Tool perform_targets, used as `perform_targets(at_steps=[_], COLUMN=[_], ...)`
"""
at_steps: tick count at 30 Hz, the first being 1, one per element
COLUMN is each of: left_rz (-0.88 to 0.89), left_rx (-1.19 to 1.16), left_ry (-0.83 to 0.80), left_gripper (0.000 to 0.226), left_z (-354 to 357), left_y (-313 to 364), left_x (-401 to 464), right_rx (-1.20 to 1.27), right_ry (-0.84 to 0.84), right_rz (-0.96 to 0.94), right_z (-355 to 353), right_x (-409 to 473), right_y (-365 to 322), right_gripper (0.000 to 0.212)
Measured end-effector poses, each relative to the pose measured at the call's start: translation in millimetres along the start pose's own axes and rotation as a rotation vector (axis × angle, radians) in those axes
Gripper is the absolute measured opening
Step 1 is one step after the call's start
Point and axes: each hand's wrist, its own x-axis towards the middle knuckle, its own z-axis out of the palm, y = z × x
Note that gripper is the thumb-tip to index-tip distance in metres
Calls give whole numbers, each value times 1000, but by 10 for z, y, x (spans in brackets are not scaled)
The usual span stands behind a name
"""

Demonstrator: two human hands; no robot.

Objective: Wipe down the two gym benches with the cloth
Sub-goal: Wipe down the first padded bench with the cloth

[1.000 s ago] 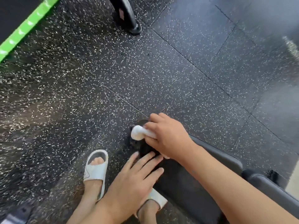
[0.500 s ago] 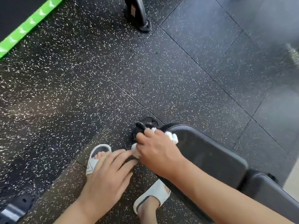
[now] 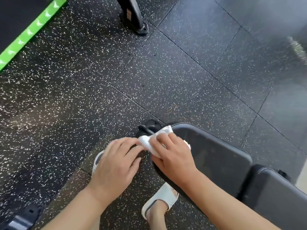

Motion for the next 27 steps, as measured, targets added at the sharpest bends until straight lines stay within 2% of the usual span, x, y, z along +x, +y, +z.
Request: perform_targets(at_steps=[4, 6, 8, 12, 14, 19, 21, 23, 25, 27], left_rz=[67, 111, 149, 249, 320, 510, 540, 600, 653, 686], left_rx=[4, -1, 3, 17, 22, 54, 75, 103, 125, 156], left_ry=[-38, -69, -87, -160, -202, -316, -344, -378, -413, -423], left_gripper=[19, 22, 23, 25, 25, 25, 26, 29, 32, 35], left_z=[-59, -72, -77, -51, -9, 96, 99, 167, 268, 392], left_y=[42, 99, 178, 350, 436, 659, 702, 783, 872, 951], left_x=[177, 292, 440, 779, 945, 1311, 1384, 1427, 1434, 1458], right_rx=[0, -25, -47, -88, -79, -12, 64, 47, -3, -52], right_ry=[29, 90, 178, 297, 329, 346, 269, 161, 146, 282], right_rz=[-61, 20, 196, 765, 873, 769, 623, 518, 524, 672], right_z=[-7, -17, -65, -258, -264, -87, -24, -31, -34, -47], right_x=[-275, -318, -397, -595, -634, -783, -913, -1164, -1453, -1708], right_y=[192, 394, 647, 1031, 951, 275, 62, 23, 136, 329], right_gripper=[20, 20, 22, 19, 19, 28, 35, 31, 30, 25])
